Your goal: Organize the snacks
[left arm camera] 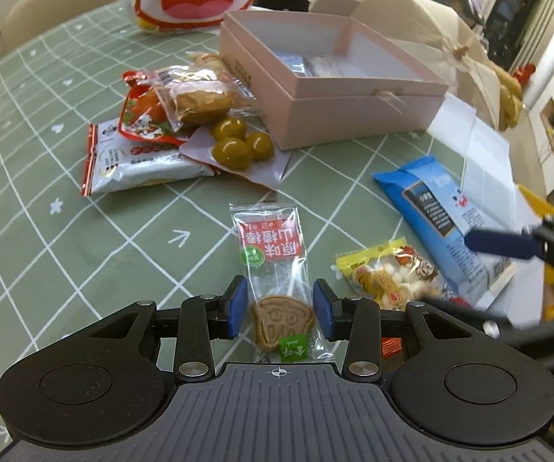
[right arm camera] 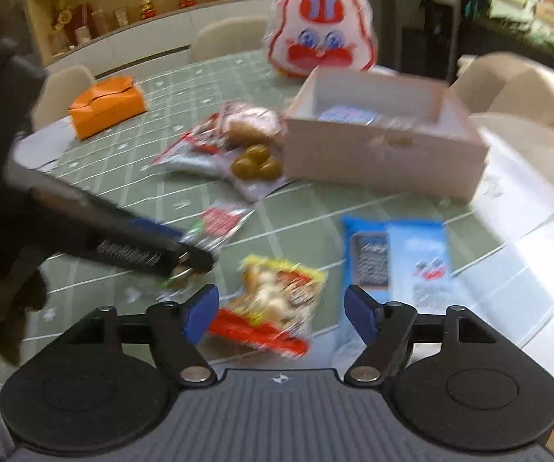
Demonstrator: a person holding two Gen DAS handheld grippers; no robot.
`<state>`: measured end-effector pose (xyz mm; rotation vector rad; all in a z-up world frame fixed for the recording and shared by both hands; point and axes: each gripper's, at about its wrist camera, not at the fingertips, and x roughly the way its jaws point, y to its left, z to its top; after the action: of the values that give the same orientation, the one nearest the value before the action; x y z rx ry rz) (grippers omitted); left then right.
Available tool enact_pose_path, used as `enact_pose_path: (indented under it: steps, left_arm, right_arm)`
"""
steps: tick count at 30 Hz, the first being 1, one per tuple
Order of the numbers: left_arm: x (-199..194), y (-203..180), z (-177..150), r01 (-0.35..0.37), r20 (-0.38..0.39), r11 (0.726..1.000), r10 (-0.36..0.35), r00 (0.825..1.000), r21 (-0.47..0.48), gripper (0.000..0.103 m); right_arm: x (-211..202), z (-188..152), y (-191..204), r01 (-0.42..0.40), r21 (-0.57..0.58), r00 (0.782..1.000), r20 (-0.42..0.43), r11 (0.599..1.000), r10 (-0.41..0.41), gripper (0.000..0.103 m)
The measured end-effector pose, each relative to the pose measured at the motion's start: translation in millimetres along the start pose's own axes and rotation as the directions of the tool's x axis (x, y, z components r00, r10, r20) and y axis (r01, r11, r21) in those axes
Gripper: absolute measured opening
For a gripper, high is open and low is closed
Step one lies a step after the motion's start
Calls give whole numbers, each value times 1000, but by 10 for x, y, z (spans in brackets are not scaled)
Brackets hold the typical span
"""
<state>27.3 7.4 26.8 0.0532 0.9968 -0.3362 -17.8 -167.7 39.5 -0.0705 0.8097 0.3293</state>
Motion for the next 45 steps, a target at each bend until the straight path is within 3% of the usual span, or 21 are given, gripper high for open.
enact_pose_path:
  steps: [5,11,17,19,20,26,28,30,35,40,43,45]
  left_arm:
    - [-17,14,-28,-21,10,1000,21,1000,-3,43]
    - [-27,34,-69,-5,33,1000,5,999,-14,45]
    - [2,-105,-52,-67,20,997,66,998,26,46]
    - [15,-131,-41,-77,9,996,76,997,34,48]
    - [19,-149,-45,-84,9,996,83,996,43,49]
    - [6,-162,-110,-93,31,994,91,995,54,49]
    - [-13,-123,-112,-81,34,996,81,996,24,47]
    - [-26,-98,-118,-69,38,998,69,997,13,45]
    - [-58,-132,-164,-48,38,999,47,998,23,43]
    - [-88,-243,-226,4,27,999,-6,1000,47,42]
    - [-83,-273,-230,8,25,999,-9,1000,42,43]
    - [-77,-243,-214,16,25,1000,-17,1000,13,43]
  right_arm:
    - [202,6,3,-28,58,999,-44,998,31,73]
    - [327,-84,172,57,21,997,-63,998,-55,74]
    - [364,-77,223,77,-13,996,-47,997,-77,74]
    - [335,-88,230,69,-14,997,-44,998,-69,69]
    - [308,-98,240,61,-22,997,-41,998,-62,58]
    - [147,-137,247,64,-29,998,-21,998,-65,50]
    - [69,-113,232,93,-37,996,12,995,-93,49]
    - [11,-97,212,149,-49,988,54,988,-147,42]
    - [39,-71,-27,218,17,975,45,976,-218,42]
    - [102,-87,-305,214,119,976,2,970,-216,43]
    - [114,-126,-361,204,142,978,7,969,-207,53]
    - [117,-144,-336,189,132,981,13,973,-192,67]
